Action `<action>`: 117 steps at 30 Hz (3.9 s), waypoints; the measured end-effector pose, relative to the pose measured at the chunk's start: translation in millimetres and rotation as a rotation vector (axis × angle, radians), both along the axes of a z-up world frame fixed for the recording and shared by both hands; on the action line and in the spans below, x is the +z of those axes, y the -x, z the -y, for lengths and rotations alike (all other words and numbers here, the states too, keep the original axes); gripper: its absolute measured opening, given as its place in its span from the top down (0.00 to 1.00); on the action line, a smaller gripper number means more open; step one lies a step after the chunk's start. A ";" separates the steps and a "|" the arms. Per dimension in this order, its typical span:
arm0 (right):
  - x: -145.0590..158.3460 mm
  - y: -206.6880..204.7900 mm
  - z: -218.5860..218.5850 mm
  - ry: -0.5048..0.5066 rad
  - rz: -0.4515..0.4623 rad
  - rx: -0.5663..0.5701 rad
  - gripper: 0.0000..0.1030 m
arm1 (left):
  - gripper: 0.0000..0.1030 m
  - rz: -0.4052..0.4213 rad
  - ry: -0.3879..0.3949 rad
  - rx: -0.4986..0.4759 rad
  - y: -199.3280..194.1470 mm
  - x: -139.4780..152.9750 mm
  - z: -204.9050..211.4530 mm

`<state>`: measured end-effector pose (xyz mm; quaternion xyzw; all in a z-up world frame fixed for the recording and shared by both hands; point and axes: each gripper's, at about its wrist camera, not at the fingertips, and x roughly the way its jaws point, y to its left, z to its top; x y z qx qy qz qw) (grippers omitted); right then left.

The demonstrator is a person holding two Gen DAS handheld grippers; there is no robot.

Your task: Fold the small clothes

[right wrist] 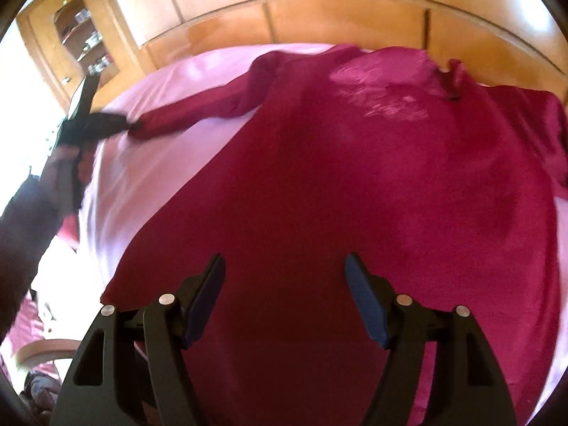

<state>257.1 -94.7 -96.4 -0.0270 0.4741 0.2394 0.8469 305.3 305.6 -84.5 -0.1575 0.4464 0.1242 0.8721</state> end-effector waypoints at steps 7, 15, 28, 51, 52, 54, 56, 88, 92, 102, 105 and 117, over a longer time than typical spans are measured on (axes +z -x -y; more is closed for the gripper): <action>-19.9 4.1 -17.2 -0.008 -0.036 0.039 0.29 | 0.99 0.056 -0.184 0.216 -41.4 49.6 -59.2; -31.1 8.9 -24.5 0.032 0.005 0.043 0.21 | 0.99 -0.045 -0.424 0.243 -98.0 34.1 -61.7; -22.9 12.3 -25.2 0.016 0.021 0.038 0.13 | 0.69 0.118 0.046 -0.202 14.1 40.1 32.6; -18.9 51.0 103.3 0.037 -0.002 -0.268 0.12 | 0.96 0.023 0.207 -0.691 150.5 3.5 195.0; -22.2 54.3 102.5 0.046 0.007 -0.261 0.12 | 0.96 0.014 0.184 -0.682 155.8 2.7 195.1; -26.6 59.5 99.7 0.078 0.041 -0.251 0.12 | 0.97 -0.047 0.174 -0.654 153.9 -10.1 196.2; -29.1 58.2 99.0 0.083 0.044 -0.253 0.12 | 0.96 -0.093 0.183 -0.629 144.6 -23.0 196.8; -19.0 -61.1 394.0 0.581 0.050 -0.886 0.93 | 0.84 0.046 0.048 -0.718 47.7 0.8 321.3; 17.9 -36.5 392.4 0.464 0.115 -0.917 0.94 | 0.43 0.054 0.071 -0.723 44.5 6.0 326.7; 144.6 41.8 414.9 0.130 0.274 -1.017 0.94 | 0.40 0.045 0.046 -0.768 23.6 7.4 350.1; 145.3 21.6 448.9 0.067 0.215 -1.082 0.94 | 0.40 0.045 0.036 -0.770 13.6 9.6 353.2; 98.3 -96.6 547.9 0.175 0.034 -1.339 0.41 | 0.40 0.002 0.018 -0.751 0.9 6.6 358.9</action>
